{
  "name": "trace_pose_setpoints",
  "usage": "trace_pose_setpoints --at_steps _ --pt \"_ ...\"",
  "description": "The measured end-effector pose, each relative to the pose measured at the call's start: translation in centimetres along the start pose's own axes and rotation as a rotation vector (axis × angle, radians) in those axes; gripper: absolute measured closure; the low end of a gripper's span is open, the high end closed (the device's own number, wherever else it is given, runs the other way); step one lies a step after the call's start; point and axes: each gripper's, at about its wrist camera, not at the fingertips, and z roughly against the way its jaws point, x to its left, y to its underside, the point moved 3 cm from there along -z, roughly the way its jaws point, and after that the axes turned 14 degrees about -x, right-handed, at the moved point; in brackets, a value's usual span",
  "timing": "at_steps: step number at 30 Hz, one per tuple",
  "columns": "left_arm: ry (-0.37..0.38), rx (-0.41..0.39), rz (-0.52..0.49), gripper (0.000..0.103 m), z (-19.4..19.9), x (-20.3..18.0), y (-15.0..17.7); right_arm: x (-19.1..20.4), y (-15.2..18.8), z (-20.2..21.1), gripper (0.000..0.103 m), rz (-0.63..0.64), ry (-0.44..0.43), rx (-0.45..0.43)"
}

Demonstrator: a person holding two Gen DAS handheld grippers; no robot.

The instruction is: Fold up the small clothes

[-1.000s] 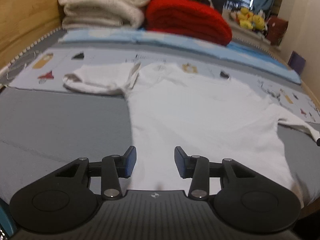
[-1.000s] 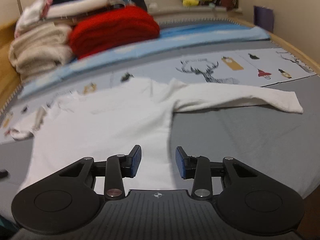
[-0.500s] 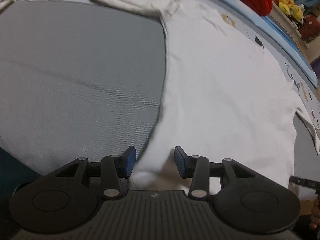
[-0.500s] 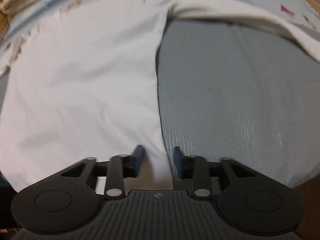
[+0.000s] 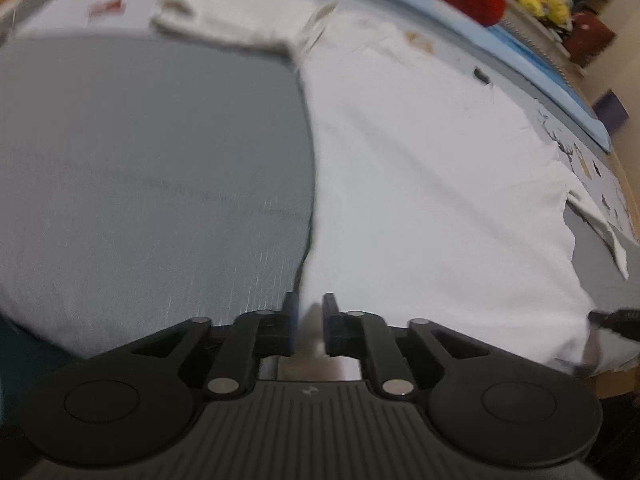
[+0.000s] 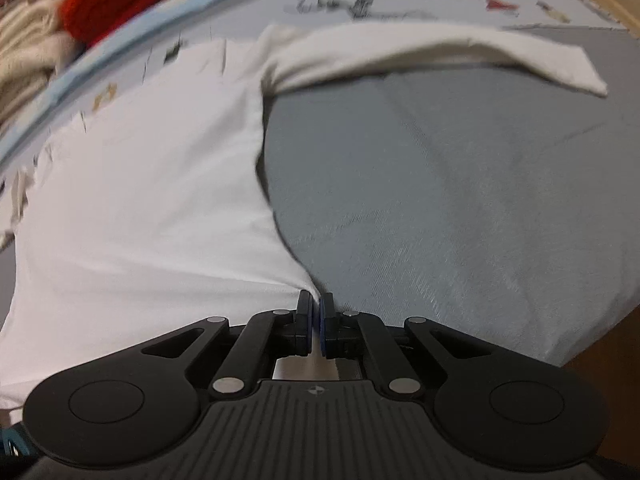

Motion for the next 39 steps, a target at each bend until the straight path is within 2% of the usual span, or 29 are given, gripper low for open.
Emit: trace_pose_setpoints --at_steps 1,3,5,6,12,14,18,23,24,25,26,28,30,33,35,37,39 --pt "0.021 0.023 0.032 0.069 -0.1 0.4 0.3 0.4 0.6 -0.2 0.097 0.013 0.001 0.024" --pt "0.034 0.047 0.04 0.063 -0.1 0.5 0.5 0.9 1.0 -0.4 0.092 0.042 0.01 0.047" --pt "0.034 0.082 0.028 0.062 -0.2 0.6 1.1 1.4 1.6 -0.2 0.082 0.065 0.014 0.054" --pt "0.037 0.102 0.028 0.062 -0.3 0.6 1.4 1.3 1.7 -0.2 0.08 0.065 0.012 0.064" --pt "0.036 0.143 0.028 0.061 -0.6 1.3 2.7 0.9 3.0 -0.1 0.079 0.062 -0.013 0.11" --pt "0.036 0.149 0.064 0.061 -0.9 2.0 2.8 0.7 3.6 0.0 0.076 0.063 -0.039 0.132" --pt "0.029 0.133 0.134 0.062 -0.8 2.8 2.7 0.8 4.3 0.4 0.076 0.11 -0.045 0.146" --pt "0.005 0.134 0.038 0.062 -0.4 1.8 3.8 0.7 5.2 1.5 0.076 0.12 -0.044 0.148" --pt "0.0 0.131 0.035 0.068 -0.3 1.9 3.8 0.7 5.5 1.8 0.076 0.135 -0.048 0.148" --pt "-0.008 0.124 0.023 0.086 -0.1 2.0 3.9 0.6 5.7 2.0 0.076 0.14 -0.05 0.15" --pt "-0.01 0.116 0.006 0.094 0.0 1.8 3.9 0.5 5.9 2.2 0.076 0.14 -0.049 0.156" --pt "-0.002 0.066 -0.028 0.096 1.1 1.5 3.3 0.2 6.2 2.4 0.076 0.138 -0.052 0.162" --pt "0.002 -0.02 -0.059 0.097 2.9 1.2 2.4 0.1 6.1 2.7 0.097 0.132 -0.066 0.151" --pt "0.035 -0.137 -0.002 0.097 6.0 2.1 0.8 -0.8 4.3 4.9 0.099 0.04 -0.123 0.035" --pt "0.012 -0.182 -0.033 0.097 7.7 2.5 0.4 -2.6 2.4 7.1 0.1 -0.121 -0.189 -0.067" --pt "0.0 -0.145 -0.073 0.097 7.4 2.1 0.6 -4.0 1.6 8.2 0.1 -0.212 -0.215 -0.108" --pt "-0.023 -0.045 -0.117 0.095 5.9 1.9 1.7 -4.2 1.7 7.6 0.1 -0.211 -0.193 -0.074"
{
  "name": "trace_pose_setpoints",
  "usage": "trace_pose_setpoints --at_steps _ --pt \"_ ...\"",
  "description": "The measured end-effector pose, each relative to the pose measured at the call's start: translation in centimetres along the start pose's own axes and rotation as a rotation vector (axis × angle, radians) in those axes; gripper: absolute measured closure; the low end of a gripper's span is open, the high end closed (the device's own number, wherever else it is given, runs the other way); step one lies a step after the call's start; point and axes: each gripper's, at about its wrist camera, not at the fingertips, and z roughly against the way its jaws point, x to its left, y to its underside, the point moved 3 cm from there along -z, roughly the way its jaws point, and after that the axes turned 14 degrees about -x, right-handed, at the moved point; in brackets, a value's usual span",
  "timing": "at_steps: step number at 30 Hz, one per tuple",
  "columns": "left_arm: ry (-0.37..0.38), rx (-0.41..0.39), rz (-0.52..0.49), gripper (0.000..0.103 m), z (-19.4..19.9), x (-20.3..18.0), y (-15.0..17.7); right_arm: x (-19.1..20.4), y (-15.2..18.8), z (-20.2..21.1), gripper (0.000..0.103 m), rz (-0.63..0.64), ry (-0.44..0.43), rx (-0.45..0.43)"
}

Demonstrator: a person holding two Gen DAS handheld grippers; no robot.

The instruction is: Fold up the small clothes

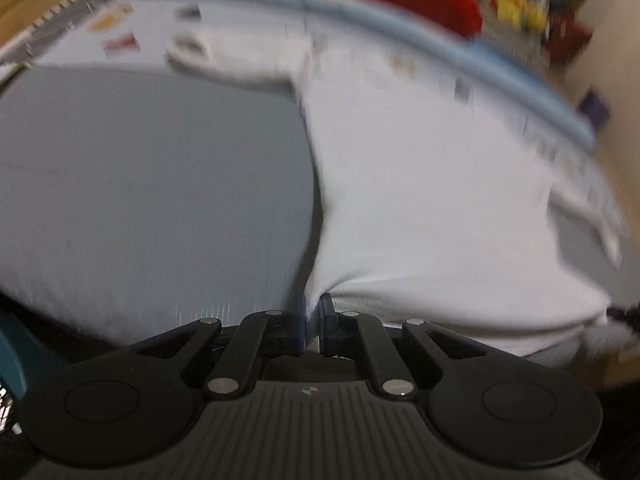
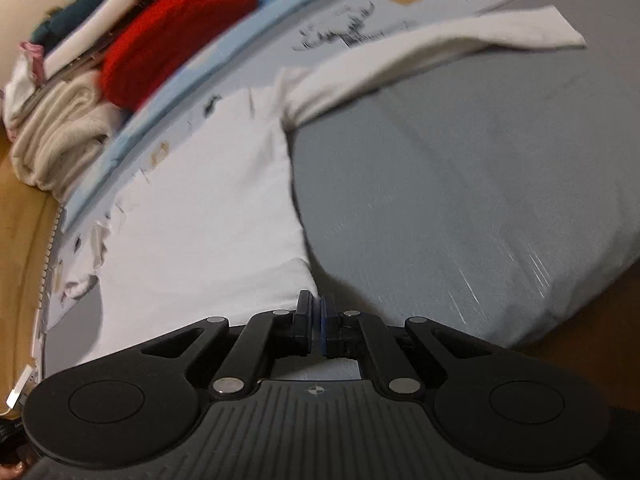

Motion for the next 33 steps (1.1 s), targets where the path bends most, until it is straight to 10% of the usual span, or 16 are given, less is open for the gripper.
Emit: trace_pose_setpoints --at_steps 6,10,13,17,25,33 --pt "-0.009 -0.004 -0.033 0.06 -1.0 -1.3 -0.2 2.1 2.6 -3.4 0.092 0.295 0.184 0.118" --pt "-0.004 0.025 -0.026 0.06 -2.9 -2.3 -0.2 3.2 2.8 -3.1 0.067 0.376 0.142 0.078" --pt "0.012 0.018 -0.031 0.061 -3.2 -2.7 -0.5 3.0 3.2 -4.4 0.067 0.365 0.153 0.127" --pt "0.219 0.008 -0.109 0.061 -2.3 -5.4 0.2 3.8 2.8 -4.6 0.067 0.393 0.172 0.053" --pt "0.342 0.081 -0.47 0.048 -4.8 -13.0 4.6 10.7 6.8 -3.4 0.067 0.604 -0.249 0.129" --pt "0.187 0.039 -0.577 0.044 -7.3 -14.4 4.1 15.6 12.7 -3.5 0.062 0.924 -0.394 0.208"
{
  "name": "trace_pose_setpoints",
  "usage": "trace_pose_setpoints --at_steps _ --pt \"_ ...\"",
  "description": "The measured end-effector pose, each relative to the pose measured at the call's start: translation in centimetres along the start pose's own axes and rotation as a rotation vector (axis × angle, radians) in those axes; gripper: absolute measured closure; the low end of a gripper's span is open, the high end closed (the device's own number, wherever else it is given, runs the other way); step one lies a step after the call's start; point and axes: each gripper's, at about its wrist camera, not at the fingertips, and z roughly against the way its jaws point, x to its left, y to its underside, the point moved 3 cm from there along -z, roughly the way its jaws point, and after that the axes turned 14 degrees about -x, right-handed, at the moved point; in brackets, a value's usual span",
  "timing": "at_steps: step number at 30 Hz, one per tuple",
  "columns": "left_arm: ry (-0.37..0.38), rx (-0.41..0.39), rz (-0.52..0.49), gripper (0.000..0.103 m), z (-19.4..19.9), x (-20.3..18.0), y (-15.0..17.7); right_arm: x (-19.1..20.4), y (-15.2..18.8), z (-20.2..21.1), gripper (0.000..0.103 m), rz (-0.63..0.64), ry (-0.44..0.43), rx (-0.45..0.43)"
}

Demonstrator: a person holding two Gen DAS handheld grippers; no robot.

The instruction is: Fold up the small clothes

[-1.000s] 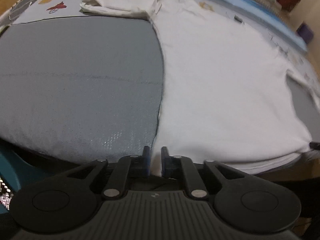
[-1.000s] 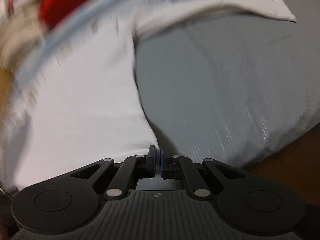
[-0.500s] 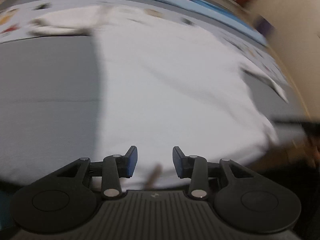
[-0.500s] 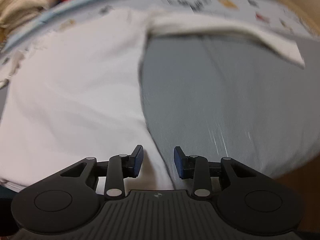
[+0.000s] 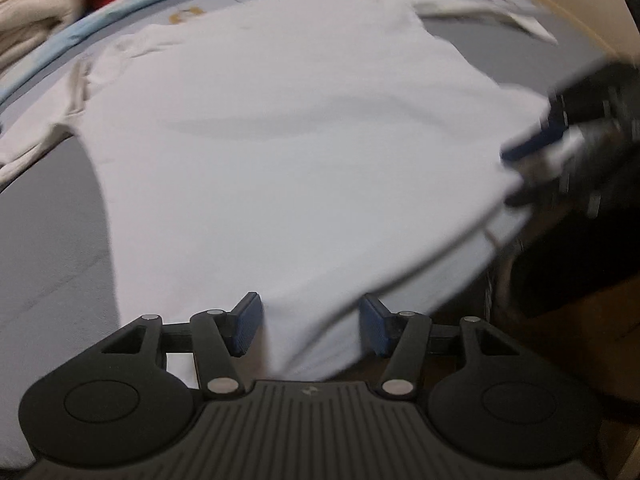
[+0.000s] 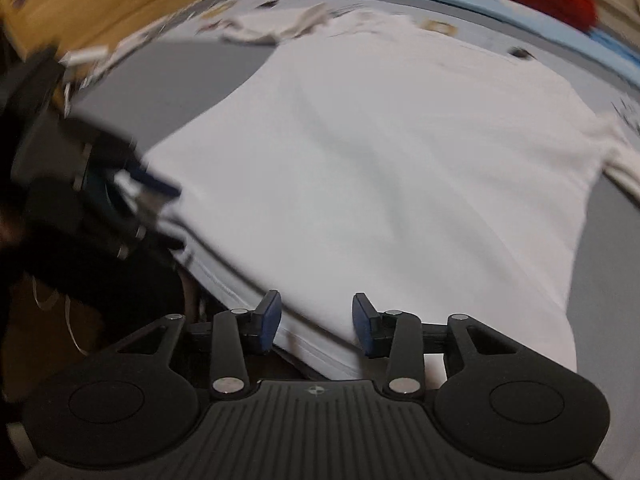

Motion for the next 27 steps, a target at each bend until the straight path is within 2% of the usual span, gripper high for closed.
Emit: trace_pose_setpoints --at_steps 2,3,4,8,10,13,16,18,20,23,27 --pt "-0.003 -0.013 0.091 0.056 0.1 1.6 -0.7 0.7 0.2 -0.7 0.062 0.069 0.026 0.023" --pt "0.004 -0.019 0.133 0.066 0.5 1.9 -0.6 0.7 0.3 -1.1 0.062 0.089 0.032 0.035" --pt "0.012 -0.022 0.174 0.07 0.6 2.4 -0.8 0.8 0.4 -1.5 0.062 0.117 0.039 0.045" --pt "-0.02 -0.032 0.298 0.071 1.1 4.4 -0.9 1.9 0.4 -1.9 0.062 0.188 0.045 0.025" --pt "-0.03 -0.022 0.322 0.072 1.7 5.2 -0.5 1.8 0.2 -1.9 0.062 0.181 0.042 0.01" --pt "0.006 -0.049 0.31 0.072 2.3 4.8 -1.0 1.4 -0.2 -2.4 0.062 0.173 0.049 -0.003" --pt "0.11 -0.112 0.286 0.072 3.1 3.6 -1.8 0.6 -0.4 -2.8 0.064 0.168 0.12 0.003" --pt "0.185 -0.115 0.251 0.072 3.2 2.3 -2.0 0.0 -0.8 -3.1 0.064 0.15 0.171 -0.005" --pt "0.228 -0.095 0.184 0.071 2.9 0.7 -1.9 -0.7 -1.4 -3.1 0.064 0.103 0.194 -0.021" --pt "0.214 -0.057 0.099 0.066 2.0 -1.0 -1.5 -1.3 -2.1 -2.8 0.064 0.049 0.194 -0.046" --pt "0.19 -0.021 0.043 0.063 0.8 -1.9 -1.1 -1.8 -2.1 -2.5 0.064 -0.027 0.101 -0.035"
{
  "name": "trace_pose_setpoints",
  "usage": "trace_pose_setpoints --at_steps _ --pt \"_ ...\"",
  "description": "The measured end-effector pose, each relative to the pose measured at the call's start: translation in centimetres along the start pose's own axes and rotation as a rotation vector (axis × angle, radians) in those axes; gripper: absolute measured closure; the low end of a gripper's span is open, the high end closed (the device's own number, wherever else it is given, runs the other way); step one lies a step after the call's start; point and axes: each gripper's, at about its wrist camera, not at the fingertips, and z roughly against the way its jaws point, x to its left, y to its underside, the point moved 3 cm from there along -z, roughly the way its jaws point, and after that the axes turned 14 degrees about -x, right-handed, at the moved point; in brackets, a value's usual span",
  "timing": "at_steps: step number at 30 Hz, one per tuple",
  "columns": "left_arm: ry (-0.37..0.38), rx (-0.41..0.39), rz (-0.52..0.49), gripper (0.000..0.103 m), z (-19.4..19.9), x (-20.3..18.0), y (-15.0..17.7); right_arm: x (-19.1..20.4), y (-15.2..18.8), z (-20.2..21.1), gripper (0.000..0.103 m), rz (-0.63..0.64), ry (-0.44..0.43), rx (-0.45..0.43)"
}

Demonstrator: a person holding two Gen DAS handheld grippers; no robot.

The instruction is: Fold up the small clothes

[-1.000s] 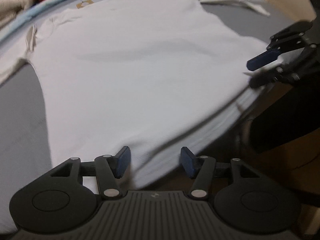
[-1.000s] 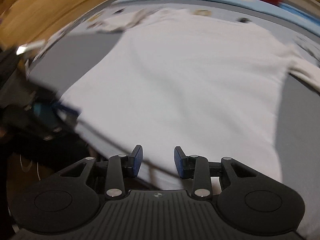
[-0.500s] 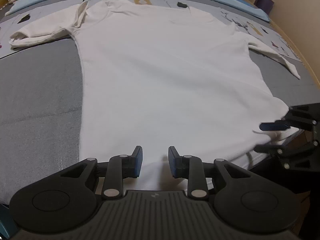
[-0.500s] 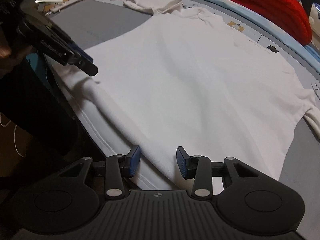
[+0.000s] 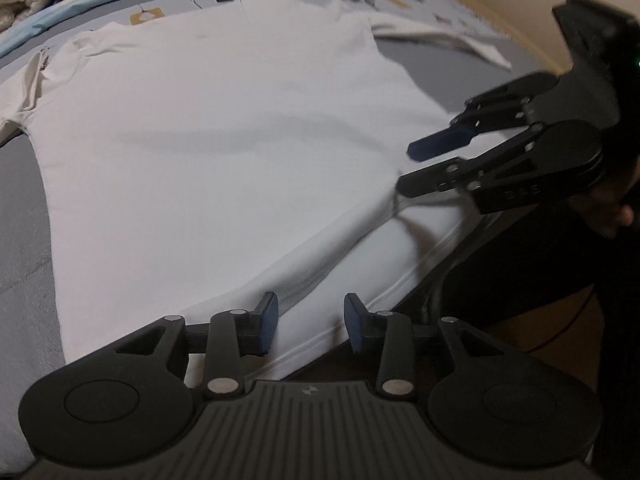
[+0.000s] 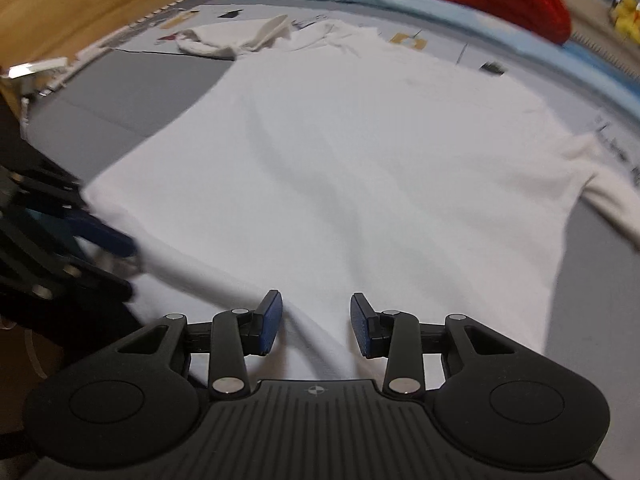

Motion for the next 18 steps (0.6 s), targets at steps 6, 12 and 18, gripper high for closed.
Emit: trace_pose_setpoints --at_steps 6,12,18 --pt "-0.068 0.039 -0.073 0.063 -1.9 0.1 0.5 -0.3 1.2 -0.9 0.064 0.055 0.055 0.081" --pt "-0.094 0.043 -0.036 0.088 -2.2 1.3 0.3 -1.0 1.0 -0.6 0.064 0.017 0.07 0.063" --pt "-0.066 0.036 0.057 0.103 -0.5 2.9 0.1 -1.4 1.0 0.0 0.064 0.012 0.066 0.051"
